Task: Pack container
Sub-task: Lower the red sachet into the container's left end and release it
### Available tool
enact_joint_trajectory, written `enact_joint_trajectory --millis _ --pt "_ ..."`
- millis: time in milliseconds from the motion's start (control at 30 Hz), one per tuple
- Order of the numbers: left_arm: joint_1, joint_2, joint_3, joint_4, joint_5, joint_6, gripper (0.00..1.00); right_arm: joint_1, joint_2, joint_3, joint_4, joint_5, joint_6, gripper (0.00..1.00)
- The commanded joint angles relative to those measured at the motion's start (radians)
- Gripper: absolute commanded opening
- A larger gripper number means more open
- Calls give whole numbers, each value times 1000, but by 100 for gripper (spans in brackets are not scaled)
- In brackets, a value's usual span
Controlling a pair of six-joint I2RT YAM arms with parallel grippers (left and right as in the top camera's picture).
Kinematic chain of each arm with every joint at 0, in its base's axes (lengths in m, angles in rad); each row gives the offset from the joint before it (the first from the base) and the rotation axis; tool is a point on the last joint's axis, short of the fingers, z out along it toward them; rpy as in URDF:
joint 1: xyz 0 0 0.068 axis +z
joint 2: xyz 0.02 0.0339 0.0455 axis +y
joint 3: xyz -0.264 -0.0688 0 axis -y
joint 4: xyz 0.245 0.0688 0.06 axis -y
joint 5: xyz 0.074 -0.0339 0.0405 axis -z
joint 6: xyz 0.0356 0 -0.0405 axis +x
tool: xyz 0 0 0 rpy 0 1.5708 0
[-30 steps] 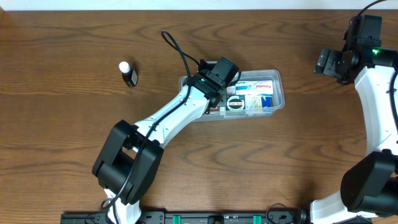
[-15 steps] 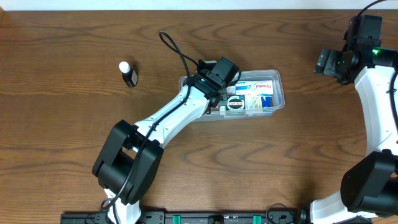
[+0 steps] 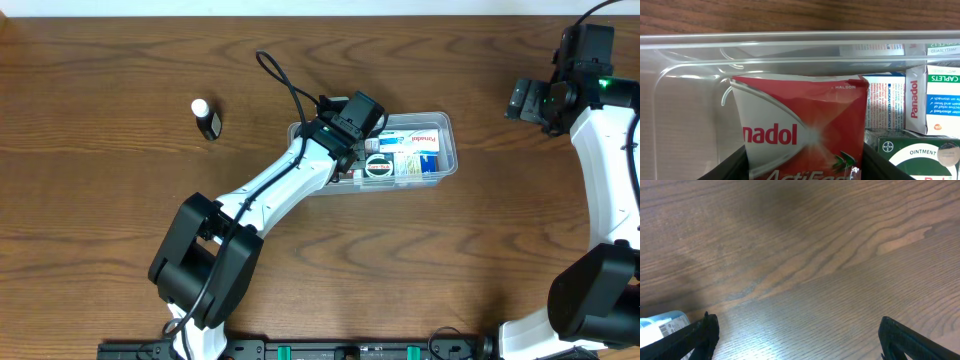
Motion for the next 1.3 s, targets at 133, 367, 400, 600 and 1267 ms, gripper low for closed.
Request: enact_joint_trajectory --millis 133,367,400,600,1267 --pt "-2 59 -4 4 -2 -2 57 -3 -13 11 2 10 -12 99" --pt "-2 70 -4 11 -1 -2 57 -3 -13 11 2 10 -12 99" --pt "-2 70 -4 11 -1 -2 57 -3 -13 11 2 10 -12 99" --pt "-2 70 -4 11 -1 -2 72 -3 -13 11 2 10 -12 99" --pt "-2 69 -4 27 66 -2 72 -3 -13 11 2 10 -12 99"
